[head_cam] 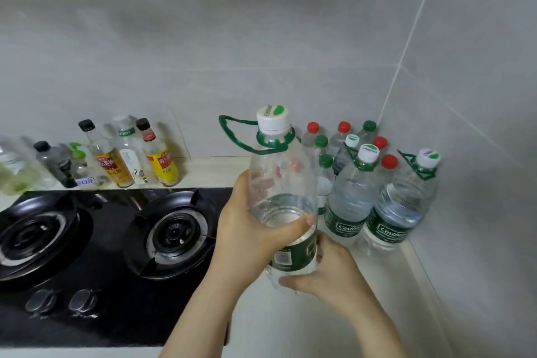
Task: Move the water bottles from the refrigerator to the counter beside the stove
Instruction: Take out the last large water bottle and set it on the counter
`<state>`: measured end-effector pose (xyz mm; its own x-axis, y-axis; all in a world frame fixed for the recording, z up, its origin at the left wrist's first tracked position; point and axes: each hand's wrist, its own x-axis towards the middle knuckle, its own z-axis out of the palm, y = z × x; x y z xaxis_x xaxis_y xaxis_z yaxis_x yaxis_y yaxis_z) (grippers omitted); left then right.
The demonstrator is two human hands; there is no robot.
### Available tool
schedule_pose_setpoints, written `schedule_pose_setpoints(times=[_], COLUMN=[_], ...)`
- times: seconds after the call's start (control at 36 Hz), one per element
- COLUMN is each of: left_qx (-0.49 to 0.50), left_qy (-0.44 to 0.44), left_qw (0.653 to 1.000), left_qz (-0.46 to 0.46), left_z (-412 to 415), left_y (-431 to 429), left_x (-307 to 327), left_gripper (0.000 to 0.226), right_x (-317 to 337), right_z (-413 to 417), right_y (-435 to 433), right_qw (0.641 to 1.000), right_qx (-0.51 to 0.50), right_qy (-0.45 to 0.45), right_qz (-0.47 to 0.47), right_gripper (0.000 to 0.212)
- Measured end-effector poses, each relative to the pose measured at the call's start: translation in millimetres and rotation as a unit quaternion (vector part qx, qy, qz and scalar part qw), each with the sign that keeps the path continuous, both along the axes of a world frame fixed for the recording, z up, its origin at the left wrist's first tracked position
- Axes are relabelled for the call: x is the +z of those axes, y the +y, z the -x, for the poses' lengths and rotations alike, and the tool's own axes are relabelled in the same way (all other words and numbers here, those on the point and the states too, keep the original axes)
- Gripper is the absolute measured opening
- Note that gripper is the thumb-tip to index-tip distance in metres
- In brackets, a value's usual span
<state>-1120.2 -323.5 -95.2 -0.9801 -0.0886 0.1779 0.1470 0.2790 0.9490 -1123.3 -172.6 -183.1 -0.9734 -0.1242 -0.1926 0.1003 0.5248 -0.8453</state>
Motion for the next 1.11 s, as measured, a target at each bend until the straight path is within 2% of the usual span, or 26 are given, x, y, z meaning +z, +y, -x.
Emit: schedule_pose_setpoints(times=[0.08, 0.28, 0.42, 0.56, 0.69, 1.11], left_qx=[-0.003, -0.01, -0.01, -0.012, -0.03, -0.064], left_qy=[-0.021, -0.044, -0.065, -0.091, -0.111, -0.11], left_qw=[1.0, 0.999, 0.997, 0.995, 0.993, 0.991], left_qz=[0.012, 0.029, 0.041, 0.041, 0.039, 0.03], left_z=[17.5, 50.0, 68.3, 83.1, 94.4, 114.0], left_y=[5.9, 13.1, 14.3, 16.4, 18.5, 23.7], left_x=[-11.5, -37.5, -56.0, -71.4, -82.0, -98.5], left_gripper=[0.067, 0.064, 0.064, 0.065, 0.064, 0.065], right_x=[-16.3, -54.6, -80.0, -96.7, -104.5, -126.1], right_z=[17.5, 50.1, 65.5, 76.2, 83.3, 97.2], right_y=[6.6, 14.1, 15.8, 12.9, 13.4, 14.9], right_qw=[1.0, 0.999, 0.998, 0.996, 0.995, 0.994], right_qx=[-0.014, -0.032, -0.046, -0.062, -0.07, -0.1], right_qy=[-0.007, -0.023, -0.038, -0.057, -0.052, -0.012], right_qz=[0.0, 0.003, 0.009, 0.024, 0.04, 0.051], right_gripper=[0.06, 0.078, 0.082, 0.079, 0.063, 0.07])
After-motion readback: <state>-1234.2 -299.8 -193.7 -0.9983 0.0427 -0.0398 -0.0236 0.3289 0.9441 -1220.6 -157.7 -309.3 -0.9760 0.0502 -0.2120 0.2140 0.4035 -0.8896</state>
